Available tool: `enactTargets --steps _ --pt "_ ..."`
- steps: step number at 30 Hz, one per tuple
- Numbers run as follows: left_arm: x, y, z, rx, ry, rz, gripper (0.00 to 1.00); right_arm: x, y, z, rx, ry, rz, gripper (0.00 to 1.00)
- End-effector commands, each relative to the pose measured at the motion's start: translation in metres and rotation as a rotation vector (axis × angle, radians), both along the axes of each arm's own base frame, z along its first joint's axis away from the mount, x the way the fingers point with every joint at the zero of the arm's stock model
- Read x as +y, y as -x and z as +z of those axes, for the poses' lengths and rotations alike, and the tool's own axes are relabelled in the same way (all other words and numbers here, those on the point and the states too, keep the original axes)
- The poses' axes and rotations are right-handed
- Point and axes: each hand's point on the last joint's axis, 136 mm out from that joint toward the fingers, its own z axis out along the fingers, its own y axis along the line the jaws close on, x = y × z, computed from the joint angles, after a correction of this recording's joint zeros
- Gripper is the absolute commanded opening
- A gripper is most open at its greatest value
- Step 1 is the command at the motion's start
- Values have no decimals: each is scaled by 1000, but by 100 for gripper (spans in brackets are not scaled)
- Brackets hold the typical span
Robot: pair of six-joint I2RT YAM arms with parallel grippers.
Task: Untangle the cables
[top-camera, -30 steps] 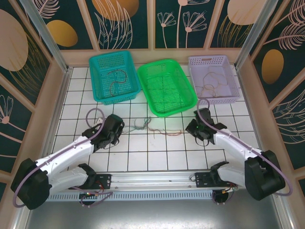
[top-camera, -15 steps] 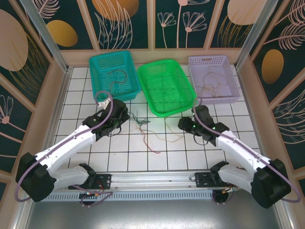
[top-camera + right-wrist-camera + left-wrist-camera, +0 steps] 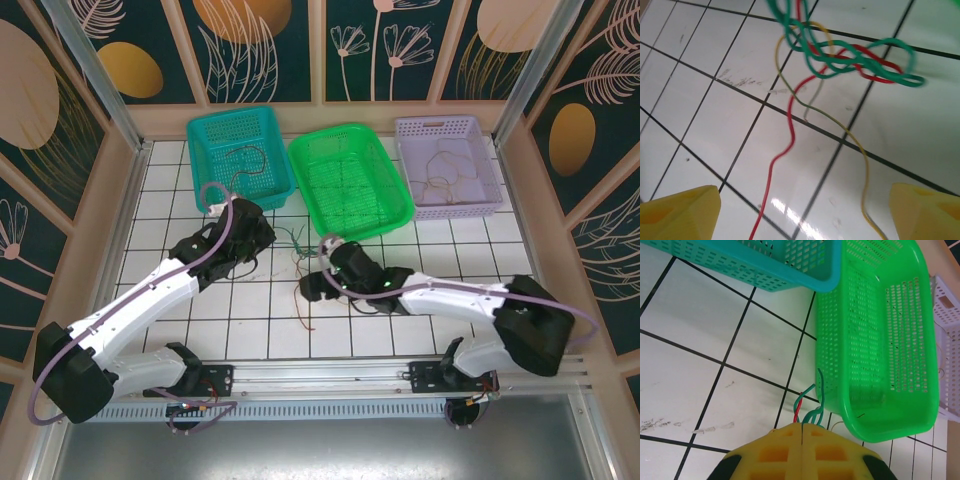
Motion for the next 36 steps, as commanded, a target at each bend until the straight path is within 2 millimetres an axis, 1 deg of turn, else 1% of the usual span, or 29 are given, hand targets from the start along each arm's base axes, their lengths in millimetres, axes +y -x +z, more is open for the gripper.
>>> enactTargets --steps 1,3,4,6,7,8,9,10,11,13,14,16,17,19,23,25,28,31,33,36 --pt "-6 -5 13 -16 42 -3 0 26 -21 17 -121 -58 -33 92" --pt "-6 -4 13 -14 46 -4 0 35 -27 10 -143 -24 -55 93" --pt "-6 -4 13 -12 46 -4 0 35 -33 3 -149 11 -84 93" --pt "-7 -6 27 -33 64 -1 0 27 -48 -11 -167 108 -167 92" --pt "-7 -6 29 -34 65 1 0 22 -55 -16 -186 154 -203 91" --pt "-6 -5 31 -33 62 2 0 18 -60 -22 -200 187 -223 89" --pt "-5 -5 33 -31 60 4 0 18 -63 -26 -204 203 -221 88" --pt "-5 -4 36 -34 59 4 0 20 -64 -33 -205 222 -205 83" --pt "-3 -4 39 -35 55 7 0 23 -64 -39 -201 235 -189 75" --pt "0 -5 48 -48 44 17 0 26 -64 -50 -185 263 -176 51" --pt "2 -5 53 -54 35 24 0 23 -65 -53 -182 274 -188 40" --pt "10 -8 65 -68 0 52 0 12 -66 -52 -188 287 -225 9" --pt "16 -9 71 -74 -29 67 0 5 -67 -47 -199 289 -241 0" --pt "34 -15 85 -90 -114 118 0 -11 -67 -37 -218 294 -263 0" --pt "72 -33 123 -146 -267 229 0 -52 -64 -21 -229 289 -287 0" --pt "92 -43 140 -176 -311 283 0 -75 -61 -17 -218 287 -292 0" --pt "111 -57 160 -219 -329 329 0 -101 -59 -7 -214 271 -306 0" --pt "121 -61 177 -254 -354 358 0 -119 -57 6 -213 241 -329 0" --pt "120 -64 181 -269 -349 355 0 -123 -55 16 -224 208 -330 0" --pt "109 -66 176 -268 -298 316 0 -124 -51 32 -249 157 -326 0"
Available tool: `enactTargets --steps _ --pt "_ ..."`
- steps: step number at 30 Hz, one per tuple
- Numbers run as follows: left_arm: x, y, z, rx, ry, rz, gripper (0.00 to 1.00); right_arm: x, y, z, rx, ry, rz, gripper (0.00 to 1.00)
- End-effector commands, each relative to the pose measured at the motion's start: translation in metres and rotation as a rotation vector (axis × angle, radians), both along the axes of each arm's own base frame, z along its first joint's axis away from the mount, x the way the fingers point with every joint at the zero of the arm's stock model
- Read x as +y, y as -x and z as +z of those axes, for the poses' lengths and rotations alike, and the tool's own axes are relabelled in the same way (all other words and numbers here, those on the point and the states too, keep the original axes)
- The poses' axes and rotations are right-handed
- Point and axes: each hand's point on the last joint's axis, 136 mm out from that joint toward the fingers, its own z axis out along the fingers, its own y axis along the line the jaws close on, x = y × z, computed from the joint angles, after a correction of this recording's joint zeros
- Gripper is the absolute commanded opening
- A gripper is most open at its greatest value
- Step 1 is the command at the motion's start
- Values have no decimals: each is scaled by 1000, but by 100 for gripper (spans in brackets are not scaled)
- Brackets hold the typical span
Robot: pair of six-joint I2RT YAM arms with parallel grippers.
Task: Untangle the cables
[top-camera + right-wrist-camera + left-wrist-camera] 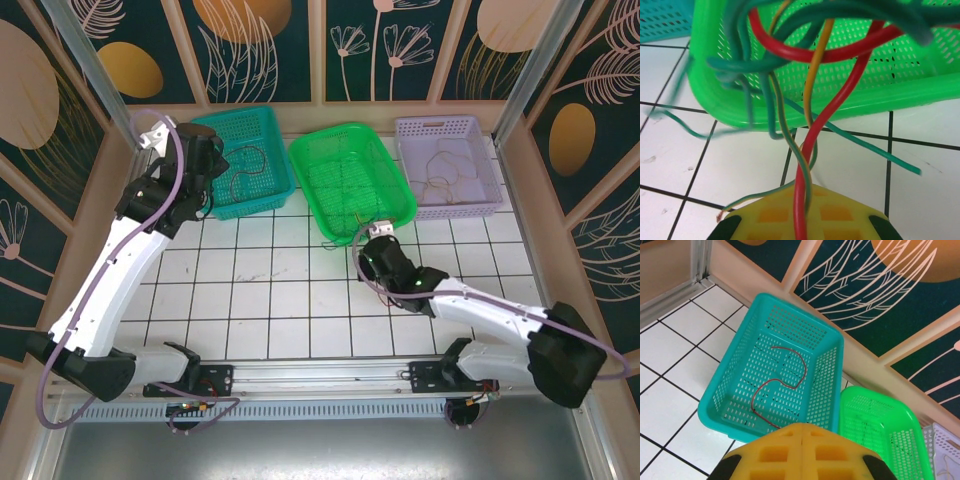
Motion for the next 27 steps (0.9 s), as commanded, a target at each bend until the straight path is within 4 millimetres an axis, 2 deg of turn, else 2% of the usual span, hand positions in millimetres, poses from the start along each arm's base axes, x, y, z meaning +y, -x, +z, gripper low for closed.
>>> enactTargets --steps 1,3,5,6,7,9,11,13,16,18,21,22,24,27 --pt "-9 -3 -8 17 -2 -61 0 -3 8 11 -16 -23 33 0" --pt "-32 -3 -20 39 84 -160 0 -3 8 25 -41 -55 38 0" --pt "-70 -1 -37 65 254 -303 0 0 9 41 -69 -90 53 0" --pt "-92 4 -46 78 366 -383 6 4 9 51 -82 -115 69 0" --pt "-113 10 -55 88 457 -457 19 9 9 59 -85 -137 91 0" --pt "-147 22 -55 42 552 -593 40 15 6 74 -76 -174 108 0" --pt "-168 33 -59 26 526 -685 53 23 3 85 -47 -202 133 0" --pt "-184 43 -66 11 438 -772 61 29 -3 95 3 -230 150 0" --pt "-193 49 -75 -65 314 -875 65 38 -9 105 88 -295 197 0" --pt "-185 49 -79 -157 188 -904 67 42 -12 112 139 -321 213 0" --pt "-169 46 -79 -275 17 -882 82 44 -15 122 189 -355 238 0" --pt "-168 45 -80 -291 -28 -889 84 45 -14 125 206 -370 250 0" --pt "-175 44 -88 -289 -79 -943 85 45 -14 130 229 -400 261 0" --pt "-195 46 -95 -297 -41 -1035 91 45 -14 134 256 -433 267 0"
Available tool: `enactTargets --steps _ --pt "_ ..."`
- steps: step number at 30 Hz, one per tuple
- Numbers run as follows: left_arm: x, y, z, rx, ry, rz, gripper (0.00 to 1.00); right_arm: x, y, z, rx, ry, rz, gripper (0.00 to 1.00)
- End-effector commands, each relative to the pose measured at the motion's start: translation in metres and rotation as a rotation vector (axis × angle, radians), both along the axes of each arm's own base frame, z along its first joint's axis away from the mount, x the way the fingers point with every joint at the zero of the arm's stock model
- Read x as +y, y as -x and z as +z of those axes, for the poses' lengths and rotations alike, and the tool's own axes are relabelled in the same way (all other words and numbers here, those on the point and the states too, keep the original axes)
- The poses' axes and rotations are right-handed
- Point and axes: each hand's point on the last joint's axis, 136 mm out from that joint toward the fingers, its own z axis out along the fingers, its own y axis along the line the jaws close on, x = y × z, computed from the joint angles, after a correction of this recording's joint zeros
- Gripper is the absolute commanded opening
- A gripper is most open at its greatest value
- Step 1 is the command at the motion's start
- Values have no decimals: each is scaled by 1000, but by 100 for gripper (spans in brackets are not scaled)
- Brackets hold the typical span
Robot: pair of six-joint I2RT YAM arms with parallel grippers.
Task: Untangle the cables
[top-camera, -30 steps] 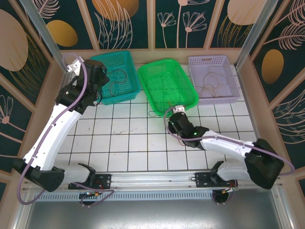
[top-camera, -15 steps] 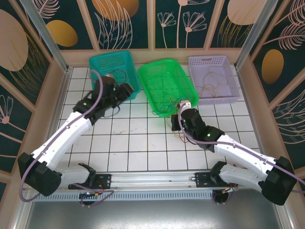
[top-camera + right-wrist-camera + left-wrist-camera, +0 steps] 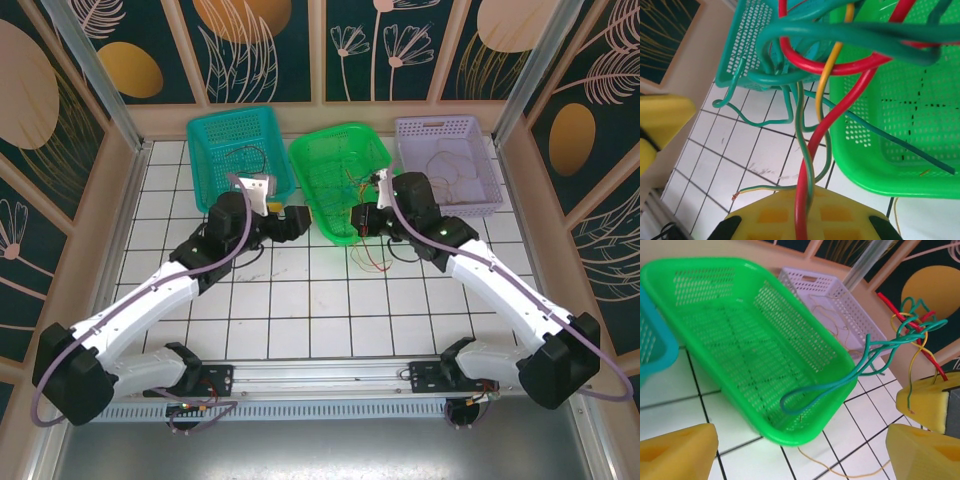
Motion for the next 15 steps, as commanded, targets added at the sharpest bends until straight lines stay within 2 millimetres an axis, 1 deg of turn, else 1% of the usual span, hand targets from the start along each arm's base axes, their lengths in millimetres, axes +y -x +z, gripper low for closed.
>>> enactTargets --steps 1,5,6,8,9,11,13,15 --pt "-17 -5 12 -140 -6 -97 97 8 11 10 80 -66 65 0" --pt "-8 -20 6 -174 -68 -17 98 10 15 19 95 -98 91 0" --pt "-8 -23 5 -183 -85 -13 98 11 17 20 102 -105 98 0" --pt "-16 -25 3 -189 -92 -46 97 13 20 24 110 -122 115 0" --pt "-22 -25 4 -192 -82 -75 96 6 15 23 117 -130 92 0" --pt "-33 -22 6 -196 -47 -128 94 6 15 25 124 -141 97 0" --pt "-39 -21 6 -195 -27 -158 92 5 15 26 131 -153 103 0" --pt "-41 -23 4 -187 -30 -161 85 4 15 28 135 -167 105 0"
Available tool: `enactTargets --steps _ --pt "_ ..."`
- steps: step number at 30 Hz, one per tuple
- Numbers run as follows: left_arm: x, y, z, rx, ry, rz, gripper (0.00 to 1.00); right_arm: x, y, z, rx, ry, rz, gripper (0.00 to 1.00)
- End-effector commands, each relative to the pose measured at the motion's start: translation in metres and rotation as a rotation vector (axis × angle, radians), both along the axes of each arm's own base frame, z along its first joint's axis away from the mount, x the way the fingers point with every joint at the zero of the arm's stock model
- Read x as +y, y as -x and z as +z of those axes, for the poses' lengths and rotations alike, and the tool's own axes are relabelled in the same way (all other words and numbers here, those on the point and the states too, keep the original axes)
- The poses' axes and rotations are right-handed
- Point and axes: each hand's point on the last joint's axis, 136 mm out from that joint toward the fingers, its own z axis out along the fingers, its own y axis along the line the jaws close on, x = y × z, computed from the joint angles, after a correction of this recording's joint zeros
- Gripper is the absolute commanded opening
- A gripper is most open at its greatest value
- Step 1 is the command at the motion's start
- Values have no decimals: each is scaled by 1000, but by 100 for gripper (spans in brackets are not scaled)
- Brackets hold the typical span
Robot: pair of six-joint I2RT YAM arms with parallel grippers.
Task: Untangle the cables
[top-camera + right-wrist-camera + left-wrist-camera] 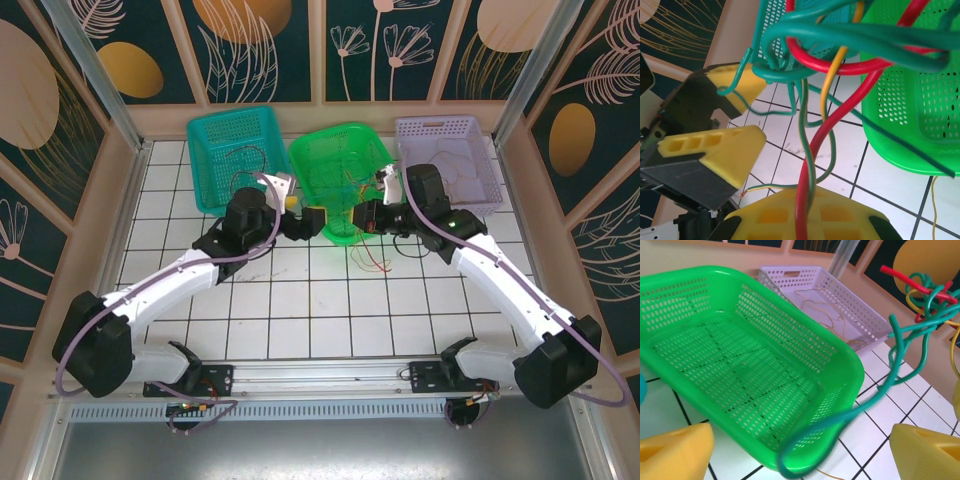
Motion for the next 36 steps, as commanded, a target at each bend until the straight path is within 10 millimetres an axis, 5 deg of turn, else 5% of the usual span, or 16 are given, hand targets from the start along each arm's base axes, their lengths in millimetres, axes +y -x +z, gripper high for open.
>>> enactTargets --steps 1,5,10,15,22,25,32,36 --pt "-10 -6 30 -79 53 -36 82 4 5 17 8 -61 35 0" --pt "-10 -13 46 -103 100 0 60 5 8 14 23 -66 52 0" --pt "-18 -17 55 -99 158 -12 46 5 9 10 30 -68 51 0" --pt "-14 -18 61 -105 174 8 1 2 6 12 24 -73 39 0" --pt "24 -26 82 -94 200 206 0 -25 -5 -6 31 8 -75 0" --pt "47 -31 114 -100 262 294 0 -47 -13 -23 32 111 -171 0" --pt "145 -47 154 -79 332 637 0 -110 -28 -55 28 350 -425 0" --pt "179 -45 189 -129 350 758 0 -130 -31 -60 23 404 -488 0"
